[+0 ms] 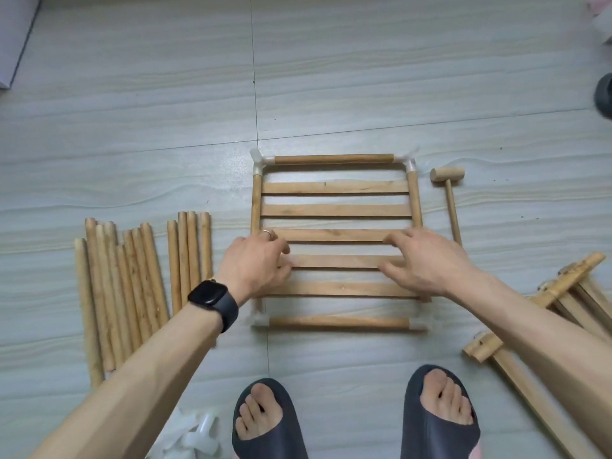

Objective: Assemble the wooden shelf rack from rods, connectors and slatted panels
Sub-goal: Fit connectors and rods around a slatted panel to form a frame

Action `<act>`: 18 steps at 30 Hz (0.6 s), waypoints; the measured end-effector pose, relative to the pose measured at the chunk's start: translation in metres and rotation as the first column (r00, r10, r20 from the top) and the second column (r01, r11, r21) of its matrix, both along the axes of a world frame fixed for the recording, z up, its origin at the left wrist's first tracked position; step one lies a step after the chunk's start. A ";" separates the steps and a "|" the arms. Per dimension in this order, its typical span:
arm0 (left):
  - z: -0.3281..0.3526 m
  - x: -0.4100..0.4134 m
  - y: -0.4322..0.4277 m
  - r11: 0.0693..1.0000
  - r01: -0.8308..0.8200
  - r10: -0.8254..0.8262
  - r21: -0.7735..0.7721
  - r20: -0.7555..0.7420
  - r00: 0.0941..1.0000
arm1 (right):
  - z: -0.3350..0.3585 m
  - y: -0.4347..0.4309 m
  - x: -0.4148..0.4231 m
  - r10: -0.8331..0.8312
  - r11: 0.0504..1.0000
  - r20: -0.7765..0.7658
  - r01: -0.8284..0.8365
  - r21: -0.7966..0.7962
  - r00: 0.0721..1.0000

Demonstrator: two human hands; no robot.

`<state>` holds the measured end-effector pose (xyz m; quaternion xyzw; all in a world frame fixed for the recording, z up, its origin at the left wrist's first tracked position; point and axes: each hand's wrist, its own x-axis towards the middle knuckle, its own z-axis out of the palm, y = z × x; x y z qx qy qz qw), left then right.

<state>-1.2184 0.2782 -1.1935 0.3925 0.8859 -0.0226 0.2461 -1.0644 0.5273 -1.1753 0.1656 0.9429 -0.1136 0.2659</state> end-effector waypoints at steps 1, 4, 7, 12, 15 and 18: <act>-0.001 -0.010 0.009 0.999 -0.014 0.015 0.037 -0.042 0.999 | -0.001 0.006 -0.010 -0.037 0.999 -0.066 0.039 0.022 0.997; -0.007 -0.043 0.036 0.998 -0.038 0.046 0.052 -0.157 0.986 | -0.009 0.032 -0.042 -0.132 0.983 -0.185 0.152 0.102 0.974; -0.020 -0.074 0.055 0.998 -0.047 0.053 0.030 -0.223 0.973 | -0.019 0.062 -0.068 -0.134 0.969 -0.207 0.172 0.179 0.969; -0.052 -0.107 0.062 0.999 0.029 -0.034 -0.022 -0.308 0.951 | -0.042 0.099 -0.098 -0.001 0.960 -0.015 0.005 0.282 1.000; -0.059 -0.122 0.061 0.998 0.066 -0.066 -0.010 -0.299 0.952 | -0.050 0.110 -0.112 0.075 0.957 0.041 -0.084 0.278 0.996; -0.062 -0.131 0.065 0.993 0.116 -0.121 -0.032 -0.283 0.951 | -0.052 0.117 -0.122 0.174 0.947 0.016 -0.172 0.271 0.985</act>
